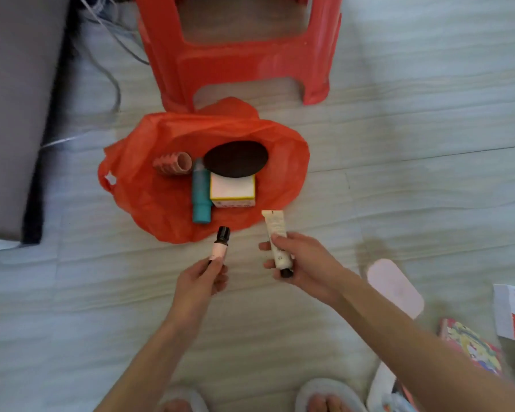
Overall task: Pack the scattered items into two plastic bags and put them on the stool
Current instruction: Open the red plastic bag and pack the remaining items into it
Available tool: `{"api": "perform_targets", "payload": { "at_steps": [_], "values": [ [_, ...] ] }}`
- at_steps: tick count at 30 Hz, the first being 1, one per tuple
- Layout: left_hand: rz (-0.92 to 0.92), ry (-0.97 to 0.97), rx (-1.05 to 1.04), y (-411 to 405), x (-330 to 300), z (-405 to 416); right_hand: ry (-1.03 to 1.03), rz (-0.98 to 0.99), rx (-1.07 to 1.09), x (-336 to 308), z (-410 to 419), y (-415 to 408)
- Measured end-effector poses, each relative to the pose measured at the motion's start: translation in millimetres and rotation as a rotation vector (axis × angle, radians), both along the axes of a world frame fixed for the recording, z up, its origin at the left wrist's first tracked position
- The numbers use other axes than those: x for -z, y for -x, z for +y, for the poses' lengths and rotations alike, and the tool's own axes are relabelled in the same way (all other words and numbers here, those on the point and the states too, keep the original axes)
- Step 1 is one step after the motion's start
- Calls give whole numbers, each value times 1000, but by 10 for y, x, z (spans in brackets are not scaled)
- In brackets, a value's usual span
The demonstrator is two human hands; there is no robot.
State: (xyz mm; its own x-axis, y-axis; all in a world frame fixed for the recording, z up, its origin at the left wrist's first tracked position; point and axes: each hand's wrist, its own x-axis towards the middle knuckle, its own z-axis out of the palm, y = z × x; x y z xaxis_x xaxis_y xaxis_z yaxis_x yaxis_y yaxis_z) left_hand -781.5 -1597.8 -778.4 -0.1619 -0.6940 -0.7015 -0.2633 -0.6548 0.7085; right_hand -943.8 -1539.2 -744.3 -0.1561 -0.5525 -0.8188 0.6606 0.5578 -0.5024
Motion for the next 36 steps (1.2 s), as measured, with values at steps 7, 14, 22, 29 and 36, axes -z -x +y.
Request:
{"api": "perform_targets", "payload": {
  "at_steps": [7,14,22,29,36],
  "values": [
    [33,110,-261,127,-120,-768,195,-75,49,-117,-1132,-388],
    [185,46,-200,354,-15,-922,234,-36,122,-64,-1229,-374],
    [-86,423,422,208,116,-183,-16,569,-10,147,43,217],
    [-112,682,1284,871,236,618,-487,1037,-120,83,1679,876],
    [-270,1244,1853,1841,367,1190,-759,1055,-333,141,2723,817]
  ]
}}
